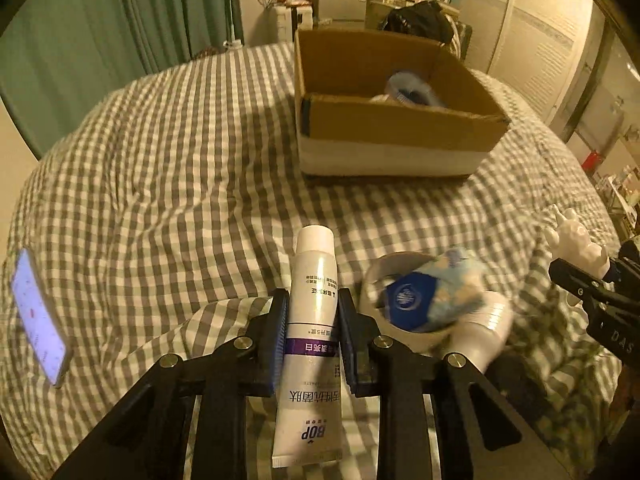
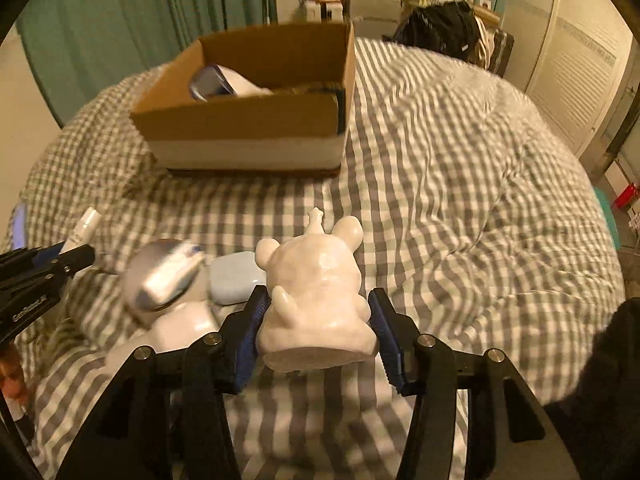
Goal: Organize objects
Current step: 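Drop the toothpaste tube into the box while the right tool drops the bunny in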
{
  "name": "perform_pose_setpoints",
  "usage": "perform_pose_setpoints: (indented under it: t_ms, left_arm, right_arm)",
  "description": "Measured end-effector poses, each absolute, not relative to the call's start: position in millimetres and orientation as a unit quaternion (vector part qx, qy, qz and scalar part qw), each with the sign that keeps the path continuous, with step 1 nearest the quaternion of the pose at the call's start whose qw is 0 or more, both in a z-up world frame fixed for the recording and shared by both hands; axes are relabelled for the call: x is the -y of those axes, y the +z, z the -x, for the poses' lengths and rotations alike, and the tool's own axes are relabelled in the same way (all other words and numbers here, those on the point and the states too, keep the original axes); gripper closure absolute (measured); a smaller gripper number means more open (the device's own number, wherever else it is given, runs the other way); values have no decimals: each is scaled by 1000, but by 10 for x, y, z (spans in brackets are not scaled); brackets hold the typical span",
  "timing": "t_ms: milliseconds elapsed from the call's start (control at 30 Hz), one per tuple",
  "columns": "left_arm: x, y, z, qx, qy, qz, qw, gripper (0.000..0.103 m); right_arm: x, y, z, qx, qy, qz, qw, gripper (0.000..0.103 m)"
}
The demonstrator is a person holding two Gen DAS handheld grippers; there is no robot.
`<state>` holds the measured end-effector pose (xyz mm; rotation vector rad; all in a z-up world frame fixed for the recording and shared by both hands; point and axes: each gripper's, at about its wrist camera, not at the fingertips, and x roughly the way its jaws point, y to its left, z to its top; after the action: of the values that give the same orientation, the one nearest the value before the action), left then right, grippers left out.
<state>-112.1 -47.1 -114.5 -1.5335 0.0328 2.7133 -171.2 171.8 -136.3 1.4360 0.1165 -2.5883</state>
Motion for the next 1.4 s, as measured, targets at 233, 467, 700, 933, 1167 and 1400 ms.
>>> perform_pose_setpoints:
  t_ms: [233,467,700,933,1167,1400]
  left_arm:
    - [363,-800,960,-15,884,467,23,79]
    - [203,-342,821,-31,906,419,43,79]
    - [148,119,980,-29,921,383,66,79]
    - [139,418,1373,-22,927,367,76,79]
    - [82,616,1908,-37,932,351,79,79]
    - [17,371,2698,-43,926,366,84,79]
  right_arm:
    - [-1662,-898,1361,-37,-894,-436,96,52]
    - [-1549,-391,1110,-44,-913,-389,112,52]
    - [-1418,82,1035,-55,-927,-348,127,52]
    - [-1288,520,1295,-91,-941,-301,125,53]
    - [-1289,788,1907,-84,-944,-289,134,53]
    - [-1284,634,2769,-60,-938,-311,144,53]
